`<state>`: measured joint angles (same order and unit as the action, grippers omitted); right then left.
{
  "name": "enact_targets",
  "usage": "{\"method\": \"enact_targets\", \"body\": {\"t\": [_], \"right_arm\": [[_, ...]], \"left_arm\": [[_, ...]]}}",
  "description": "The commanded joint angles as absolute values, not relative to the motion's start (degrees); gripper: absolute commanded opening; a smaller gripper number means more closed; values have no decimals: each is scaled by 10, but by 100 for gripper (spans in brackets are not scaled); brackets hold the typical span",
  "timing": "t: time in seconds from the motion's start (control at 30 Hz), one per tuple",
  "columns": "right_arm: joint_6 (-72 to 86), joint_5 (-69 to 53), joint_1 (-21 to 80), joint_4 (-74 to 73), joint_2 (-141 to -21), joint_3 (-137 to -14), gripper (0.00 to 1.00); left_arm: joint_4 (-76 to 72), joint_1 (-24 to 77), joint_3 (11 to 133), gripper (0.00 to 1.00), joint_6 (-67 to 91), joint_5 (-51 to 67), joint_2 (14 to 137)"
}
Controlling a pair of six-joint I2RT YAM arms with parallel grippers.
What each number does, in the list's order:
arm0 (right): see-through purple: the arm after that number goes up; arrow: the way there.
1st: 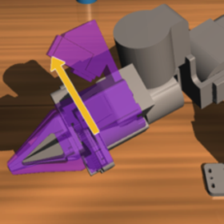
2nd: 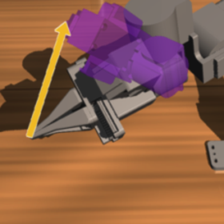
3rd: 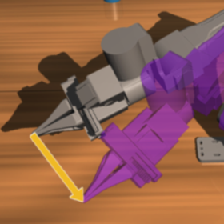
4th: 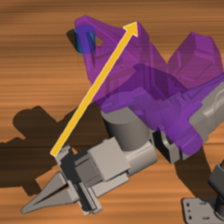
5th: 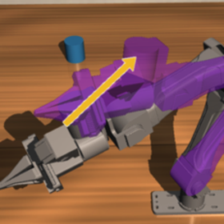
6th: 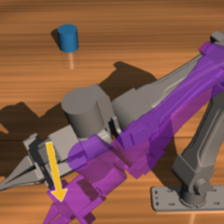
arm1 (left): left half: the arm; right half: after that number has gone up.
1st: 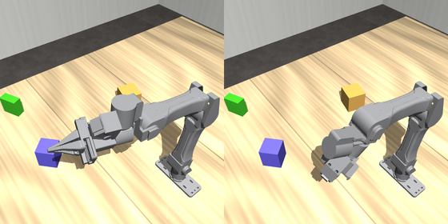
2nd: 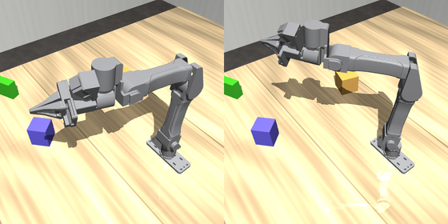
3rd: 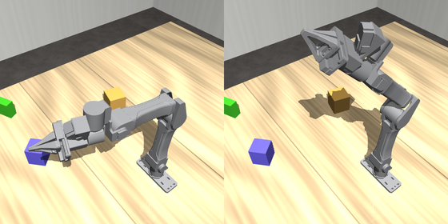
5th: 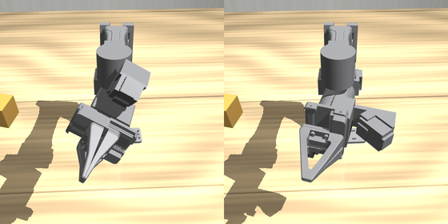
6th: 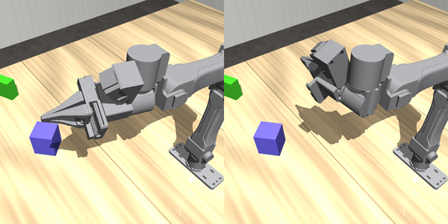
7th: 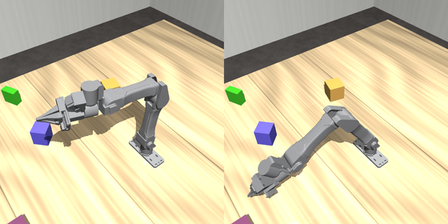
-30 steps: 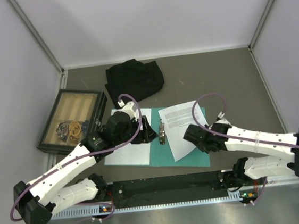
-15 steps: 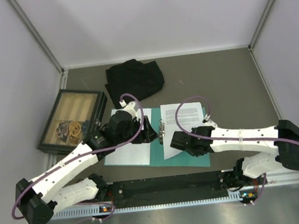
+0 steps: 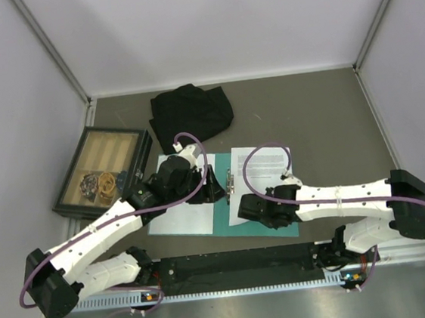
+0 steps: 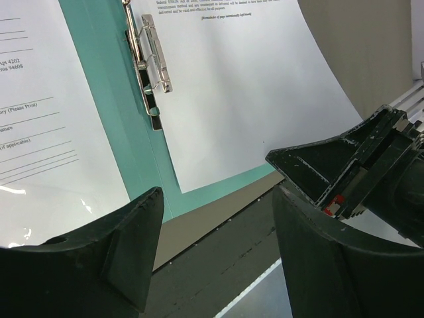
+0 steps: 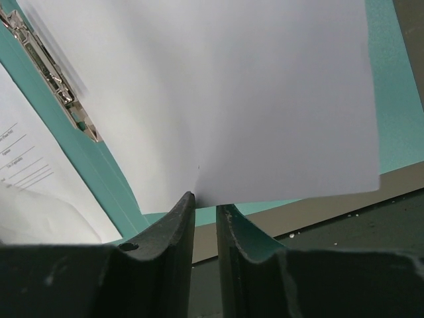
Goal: Put the files into the folder
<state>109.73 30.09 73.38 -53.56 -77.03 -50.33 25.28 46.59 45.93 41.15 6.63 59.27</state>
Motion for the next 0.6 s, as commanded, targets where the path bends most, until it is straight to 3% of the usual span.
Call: {"method": "enact_targets", "body": {"t": [0.0,0.33,0.57], "right_arm": [[1109,301,744,-534,-755,-495,19],[1065,298,751,-508,-723,-466,7],[1074,301,760,-522,-722,-472,7]], "left_arm": [[228,462,456,71,406,69,587],[213,461,451,71,409,76,600],[207,461,447,71,411,82,605]]}}
